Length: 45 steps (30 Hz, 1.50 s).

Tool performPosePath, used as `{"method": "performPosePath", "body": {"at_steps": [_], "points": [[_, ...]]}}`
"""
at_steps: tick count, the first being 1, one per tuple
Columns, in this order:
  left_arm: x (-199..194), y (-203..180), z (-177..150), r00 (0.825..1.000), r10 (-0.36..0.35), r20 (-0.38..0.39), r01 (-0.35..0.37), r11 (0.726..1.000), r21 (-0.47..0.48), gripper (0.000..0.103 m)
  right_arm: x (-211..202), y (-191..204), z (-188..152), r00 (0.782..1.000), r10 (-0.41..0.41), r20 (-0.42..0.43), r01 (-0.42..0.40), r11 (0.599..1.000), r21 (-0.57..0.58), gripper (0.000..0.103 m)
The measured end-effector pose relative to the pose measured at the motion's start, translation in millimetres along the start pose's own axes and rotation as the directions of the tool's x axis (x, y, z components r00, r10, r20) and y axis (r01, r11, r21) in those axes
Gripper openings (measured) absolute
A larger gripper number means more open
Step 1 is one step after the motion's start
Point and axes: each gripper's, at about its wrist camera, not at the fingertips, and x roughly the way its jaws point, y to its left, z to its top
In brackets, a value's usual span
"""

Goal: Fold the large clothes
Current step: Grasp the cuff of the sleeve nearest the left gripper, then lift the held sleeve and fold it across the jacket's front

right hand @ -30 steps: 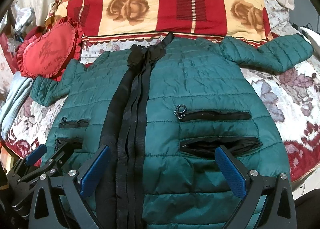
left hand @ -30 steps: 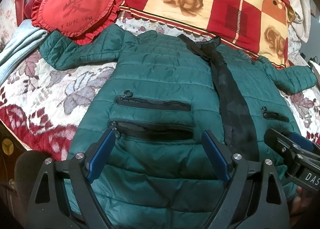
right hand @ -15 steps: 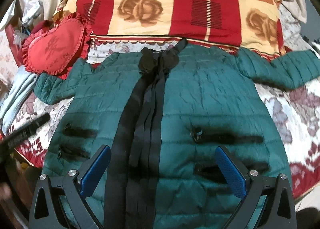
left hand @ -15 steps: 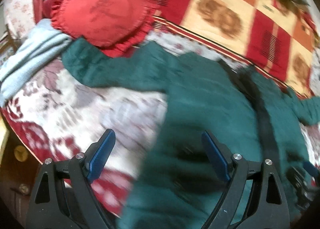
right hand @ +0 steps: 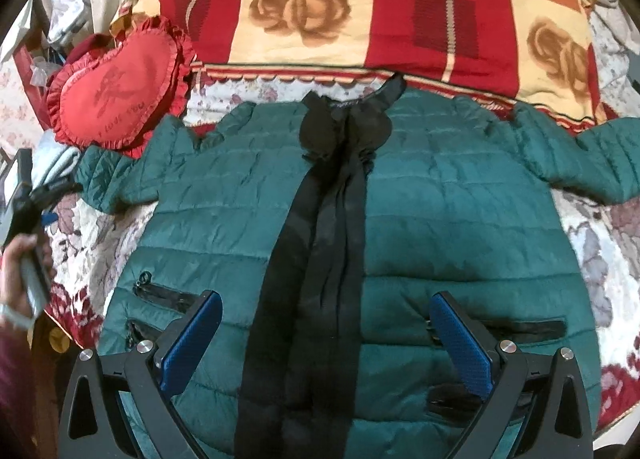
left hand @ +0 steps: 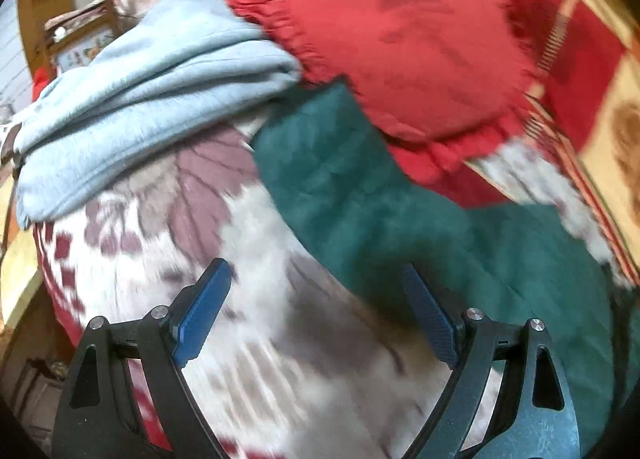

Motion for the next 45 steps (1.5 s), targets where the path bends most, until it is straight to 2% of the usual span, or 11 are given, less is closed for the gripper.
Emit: {"method": "performPosePath", "body": {"at_steps": [3,11,16,18,23,25,28,31,35,41,45], "points": [[23.8,7.7,16.1,0.998,0.057,0.011,-0.057,0.998,0.0,0.088,7.6,1.6,-1.4,1.0,0.0,-0.024,0.0,1.0,-0.008,0.103],[69.2,6.8,37.7,0.994,0.11,0.026,-0.111,0.993,0.029,0.088,22.6,4.0,0.0,0.998,0.007,-0.057,-0.008,1.0,-0.013,0.103],[96.2,-0.2,46.3,0.994,0.11,0.0,-0.11,0.993,0.045,0.088,33.2,1.3,5.3,0.997,-0.02,-0.074,0.017,0.999,-0.039,0.103],[99.2,-1.6,49.6,0.993,0.116,0.018,-0.117,0.992,0.049,0.087,36.4,-5.0,13.8,0.997,-0.04,-0.065,0.037,0.998,-0.046,0.103],[105.0,-12.9,55.1,0.994,0.104,0.03,-0.106,0.992,0.073,0.063,42.6,-26.8,41.7,0.996,-0.086,-0.025,0.086,0.996,-0.014,0.103],[106.0,-14.1,57.5,0.995,0.092,0.029,-0.094,0.993,0.076,0.043,48.0,-35.7,51.3,0.995,-0.095,-0.021,0.095,0.995,0.009,0.103],[104.7,-10.9,60.3,0.999,0.047,0.005,-0.047,0.997,0.057,0.023,59.4,-49.1,63.4,0.991,-0.131,-0.009,0.131,0.991,0.032,0.103],[94.2,-6.4,61.0,1.0,0.002,-0.001,-0.001,0.999,0.043,0.017,67.9,-59.7,72.4,0.987,-0.16,-0.008,0.16,0.987,0.034,0.103],[64.3,-7.6,63.5,0.997,-0.071,0.011,0.07,0.996,0.063,0.015,75.3,-79.0,82.8,0.984,-0.179,-0.012,0.179,0.983,0.05,0.103],[-4.6,-39.2,43.1,0.969,-0.245,0.016,0.241,0.962,0.128,0.014,71.0,-91.9,77.3,0.985,-0.171,-0.015,0.171,0.983,0.06,0.103],[-55.8,-74.7,32.5,0.932,-0.363,0.011,0.356,0.92,0.161,0.013,62.0,-94.5,71.5,0.989,-0.145,-0.008,0.146,0.987,0.069,0.103]]}}
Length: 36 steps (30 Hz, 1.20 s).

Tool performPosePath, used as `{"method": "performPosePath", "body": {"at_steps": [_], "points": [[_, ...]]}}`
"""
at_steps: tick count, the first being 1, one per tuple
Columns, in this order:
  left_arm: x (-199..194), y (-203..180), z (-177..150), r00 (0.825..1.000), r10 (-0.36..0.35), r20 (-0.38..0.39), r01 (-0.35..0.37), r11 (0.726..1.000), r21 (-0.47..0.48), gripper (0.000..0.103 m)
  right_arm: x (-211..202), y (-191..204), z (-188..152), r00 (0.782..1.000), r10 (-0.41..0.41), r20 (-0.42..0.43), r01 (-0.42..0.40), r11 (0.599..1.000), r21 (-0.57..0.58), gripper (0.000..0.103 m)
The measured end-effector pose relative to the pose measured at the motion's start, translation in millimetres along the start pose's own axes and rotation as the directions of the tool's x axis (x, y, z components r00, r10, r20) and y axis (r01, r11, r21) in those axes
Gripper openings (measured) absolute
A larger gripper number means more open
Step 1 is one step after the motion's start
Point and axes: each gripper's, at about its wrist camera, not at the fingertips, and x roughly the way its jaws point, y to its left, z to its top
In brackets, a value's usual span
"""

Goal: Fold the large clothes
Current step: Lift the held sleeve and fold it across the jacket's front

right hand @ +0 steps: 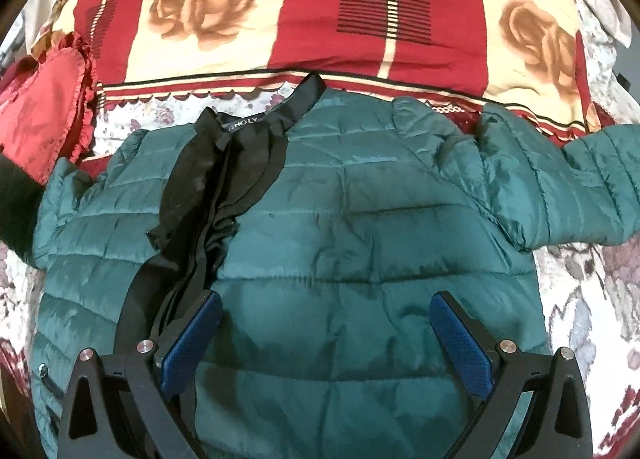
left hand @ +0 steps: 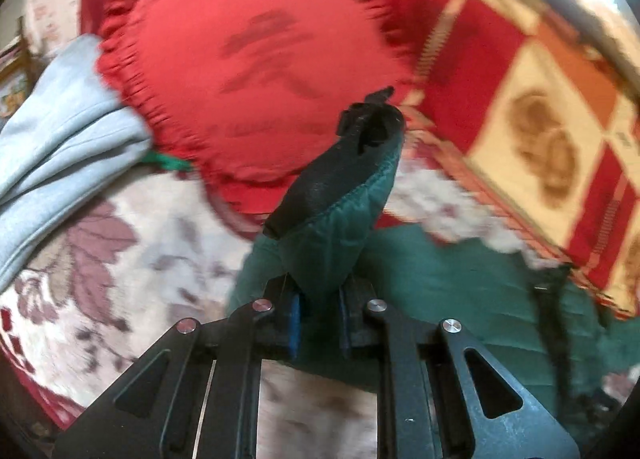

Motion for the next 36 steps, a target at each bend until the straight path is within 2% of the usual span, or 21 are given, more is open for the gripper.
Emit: {"method": "performPosePath", "body": {"at_steps": [3,6,12,20,27,36], "points": [[-20.6,-46.4,-1.6,0.996,-0.092,0.016,0.091,0.994,0.052,0.013,-7.2,-4.0,-1.8,1.0,0.011,0.017,-0.011,1.0,0.009,0.103],[-32.1,-98.0,-10.8,0.988,-0.158,0.0,0.157,0.982,0.101,0.013,-13.5,-9.5,-3.3,0.999,0.008,0.038,-0.008,1.0,0.023,0.103],[-37.4,-168.9,-37.7,0.967,-0.246,-0.06,0.253,0.954,0.16,0.013,-18.2,-25.5,-6.6,0.999,0.027,0.043,-0.03,0.997,0.076,0.103],[-21.5,-243.7,-73.8,0.947,-0.291,-0.134,0.315,0.921,0.228,0.013,-23.0,-46.9,-8.9,0.998,0.021,0.051,-0.027,0.993,0.112,0.103],[-9.7,-298.6,-103.7,0.919,-0.33,-0.215,0.38,0.886,0.264,0.013,-22.0,-61.5,-4.6,0.999,0.026,0.044,-0.033,0.988,0.152,0.103],[14.2,-343.7,-142.6,0.89,-0.34,-0.304,0.428,0.852,0.301,0.013,-18.5,-81.1,-9.7,0.999,0.026,0.025,-0.031,0.979,0.202,0.103]]}}
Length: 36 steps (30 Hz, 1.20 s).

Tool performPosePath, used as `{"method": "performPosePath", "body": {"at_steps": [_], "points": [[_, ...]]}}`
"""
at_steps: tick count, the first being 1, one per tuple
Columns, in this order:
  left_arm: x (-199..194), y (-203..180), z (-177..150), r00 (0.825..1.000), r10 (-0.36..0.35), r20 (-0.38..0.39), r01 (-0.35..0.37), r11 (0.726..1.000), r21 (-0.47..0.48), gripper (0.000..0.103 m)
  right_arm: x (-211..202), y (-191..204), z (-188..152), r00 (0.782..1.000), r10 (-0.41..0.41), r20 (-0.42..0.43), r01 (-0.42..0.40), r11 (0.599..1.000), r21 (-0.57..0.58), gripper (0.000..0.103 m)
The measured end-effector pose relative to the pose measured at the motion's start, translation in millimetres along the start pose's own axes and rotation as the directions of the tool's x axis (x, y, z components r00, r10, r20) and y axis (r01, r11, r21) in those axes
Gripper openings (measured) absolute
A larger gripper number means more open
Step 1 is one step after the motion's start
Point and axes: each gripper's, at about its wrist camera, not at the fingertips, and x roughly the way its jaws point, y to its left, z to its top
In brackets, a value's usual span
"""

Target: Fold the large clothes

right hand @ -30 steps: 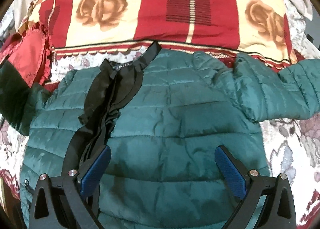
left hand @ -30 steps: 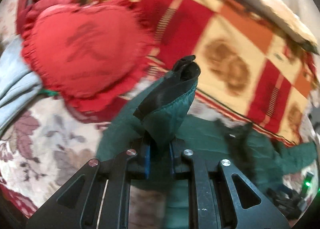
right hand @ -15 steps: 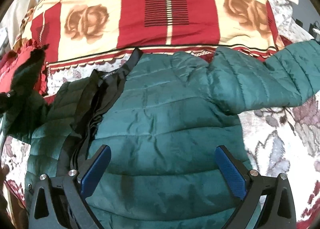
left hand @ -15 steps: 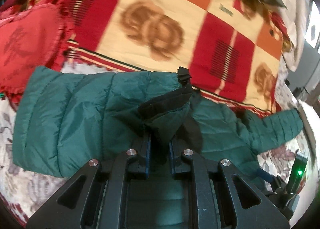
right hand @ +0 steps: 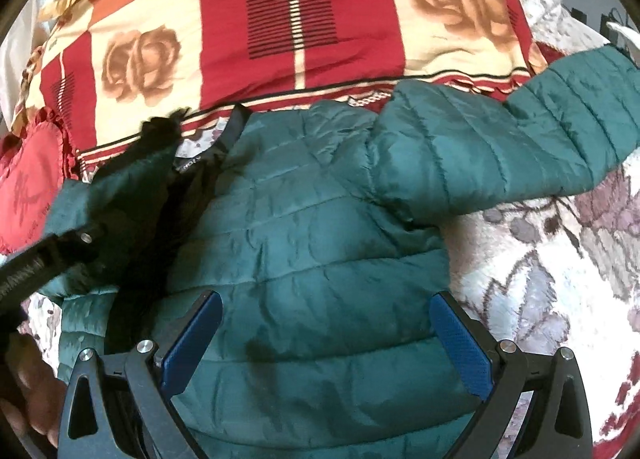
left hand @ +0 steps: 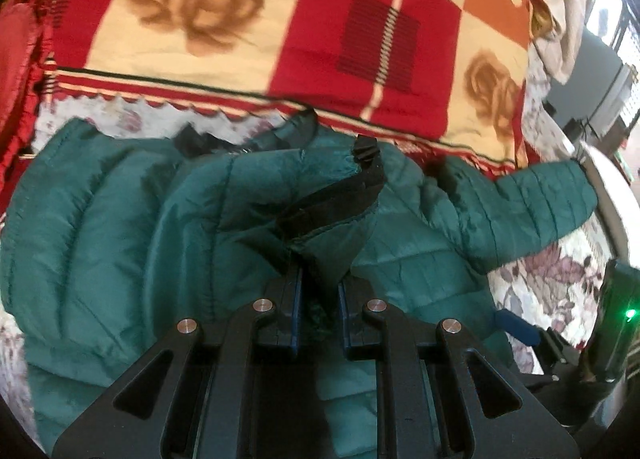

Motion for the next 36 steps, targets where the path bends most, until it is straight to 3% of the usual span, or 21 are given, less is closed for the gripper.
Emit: {"method": "performPosePath", "body": {"at_steps": [7,8,10,13,19,24,26,30,31,34,36], "points": [[8.0,-13.3,-6.6,1.0,-0.012,-0.015,0.013,0.998,0.058,0.014,0.1,-8.0,0.8,1.0,0.014,-0.008,-0.014,0.999,0.034,0.103],[6.9,-14.6,-7.3,1.0,-0.01,-0.014,0.011,0.998,0.066,0.018,-0.3,-7.9,0.4,1.0,0.013,-0.007,-0.013,0.999,0.036,0.103],[3.1,-15.5,-8.3,1.0,-0.019,-0.018,0.02,0.997,0.075,0.038,-0.3,-6.8,-0.2,1.0,0.012,-0.007,-0.012,0.999,0.041,0.103],[-11.0,-11.9,-8.5,0.997,-0.07,0.009,0.069,0.996,0.062,0.059,0.2,-5.4,0.1,1.0,0.014,-0.007,-0.013,0.998,0.055,0.103],[-49.4,12.9,-0.1,0.995,-0.08,0.064,0.077,0.996,0.04,0.063,-11.3,0.1,0.5,0.998,0.054,0.018,-0.055,0.995,0.082,0.103],[-81.0,62.3,-3.8,0.988,0.084,0.131,-0.088,0.996,0.022,0.063,-17.8,14.8,7.9,0.989,0.143,0.04,-0.146,0.986,0.086,0.103],[-86.5,89.2,-7.9,0.972,0.19,0.141,-0.192,0.981,0.001,0.063,-11.3,28.3,12.8,0.988,0.157,0.016,-0.157,0.986,0.061,0.103],[-88.3,139.2,-17.0,0.95,0.294,0.103,-0.285,0.954,-0.09,0.063,24.6,49.2,23.1,0.981,0.18,-0.073,-0.176,0.983,0.057,0.101],[-90.1,150.9,-20.5,0.947,0.307,0.096,-0.295,0.948,-0.121,0.063,31.9,52.9,24.6,0.977,0.196,-0.085,-0.192,0.98,0.062,0.092],[-94.5,173.6,-24.8,0.937,0.338,0.093,-0.317,0.93,-0.184,0.063,45.1,66.6,28.9,0.969,0.227,-0.099,-0.224,0.974,0.046,0.044],[-94.4,183.9,-24.9,0.931,0.356,0.084,-0.333,0.919,-0.21,0.063,41.3,73.7,32.8,0.977,0.2,-0.07,-0.201,0.98,-0.003,0.029]]}}
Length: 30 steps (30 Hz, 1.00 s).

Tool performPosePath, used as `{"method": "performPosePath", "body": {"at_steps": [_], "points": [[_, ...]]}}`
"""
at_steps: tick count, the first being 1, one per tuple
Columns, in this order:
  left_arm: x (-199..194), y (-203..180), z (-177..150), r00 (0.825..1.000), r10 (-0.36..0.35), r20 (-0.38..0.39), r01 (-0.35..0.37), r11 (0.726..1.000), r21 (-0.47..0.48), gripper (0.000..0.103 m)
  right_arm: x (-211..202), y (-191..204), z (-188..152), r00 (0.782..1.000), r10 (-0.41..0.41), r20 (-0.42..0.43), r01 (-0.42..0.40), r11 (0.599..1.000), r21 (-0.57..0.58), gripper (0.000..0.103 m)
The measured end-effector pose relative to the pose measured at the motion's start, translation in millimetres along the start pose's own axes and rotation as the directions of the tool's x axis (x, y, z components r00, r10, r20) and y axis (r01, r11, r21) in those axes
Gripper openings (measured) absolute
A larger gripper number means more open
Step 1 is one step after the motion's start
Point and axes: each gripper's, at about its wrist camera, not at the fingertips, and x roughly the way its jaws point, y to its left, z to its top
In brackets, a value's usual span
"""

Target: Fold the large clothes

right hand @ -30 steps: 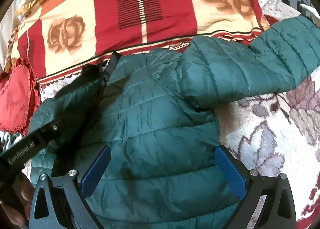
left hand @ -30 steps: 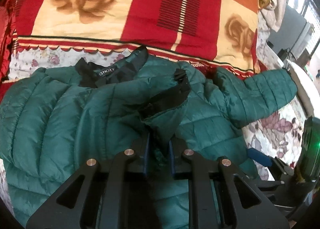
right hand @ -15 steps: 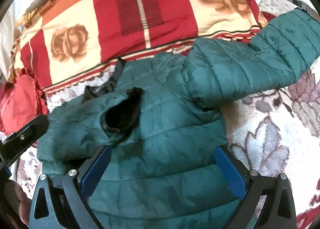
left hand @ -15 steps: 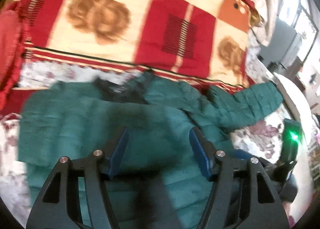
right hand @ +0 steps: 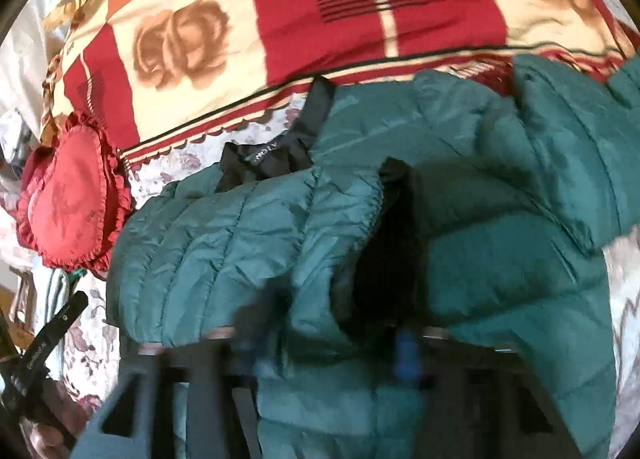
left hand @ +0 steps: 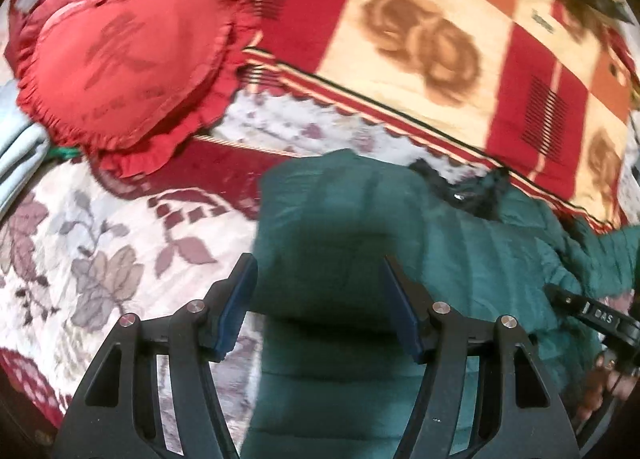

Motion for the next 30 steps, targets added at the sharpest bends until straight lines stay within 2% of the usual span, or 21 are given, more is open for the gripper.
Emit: {"method": "performPosePath", "body": {"at_steps": [1,2,6,7,10,13,14,16,17,19,21,25,30], "points": [[0.0,0.6,0.9,1.0,0.002,-0.002,-0.002,1.0,-0.006,0.063,-4.4,2.3,1.0,1.0,-0.006,0.017,0.007,1.0,-0.028,0.022],[0.5,2.3,0.6,1.0,0.002,-0.002,-0.002,1.0,-0.01,0.063,-10.2,3.4,2.5,0.999,-0.014,0.038,0.016,0.998,-0.054,0.02],[14.3,-1.7,2.6,1.0,0.019,-0.007,-0.02,1.0,-0.02,0.063,-44.7,0.4,14.1,0.979,-0.109,0.17,0.131,0.983,-0.125,0.02],[18.8,-4.5,3.6,1.0,0.021,-0.017,-0.021,1.0,-0.02,0.063,-47.2,-3.8,16.6,0.975,-0.131,0.181,0.155,0.98,-0.125,0.02],[45.2,-14.8,0.0,0.995,0.056,-0.088,-0.055,0.998,0.015,0.063,-35.7,-19.3,23.6,0.971,-0.181,0.156,0.2,0.973,-0.118,0.02],[60.9,-19.6,-8.7,0.991,0.07,-0.113,-0.068,0.997,0.022,0.063,-7.6,-30.8,24.3,0.968,-0.242,0.06,0.249,0.957,-0.15,0.021],[61.4,-19.6,-9.6,0.992,0.07,-0.109,-0.068,0.997,0.019,0.063,-5.7,-33.4,23.6,0.967,-0.252,0.045,0.256,0.956,-0.147,0.031],[59.6,-18.7,-9.8,0.992,0.074,-0.103,-0.072,0.997,0.019,0.063,-18.1,-37.2,21.4,0.953,-0.289,0.09,0.298,0.948,-0.114,0.05],[58.0,-18.7,-9.3,0.992,0.073,-0.102,-0.071,0.997,0.02,0.063,-28.6,-37.0,20.6,0.944,-0.305,0.129,0.318,0.943,-0.099,0.052],[52.9,-19.6,-6.5,0.993,0.066,-0.094,-0.064,0.998,0.021,0.063,-43.2,-32.1,20.4,0.945,-0.285,0.16,0.303,0.948,-0.1,0.052],[44.8,-22.5,-3.1,0.996,0.058,-0.066,-0.057,0.998,0.019,0.063,-50.8,-19.8,21.4,0.96,-0.227,0.166,0.248,0.961,-0.12,0.052],[39.8,-33.6,4.5,0.998,0.049,-0.033,-0.048,0.998,0.033,0.063,-35.2,11.8,21.4,0.985,-0.132,0.113,0.152,0.968,-0.197,0.052],[59.0,-40.4,5.0,0.996,0.065,-0.056,-0.063,0.997,0.037,0.063,-0.4,41.0,20.6,0.987,-0.128,0.099,0.152,0.946,-0.287,0.052]]}}
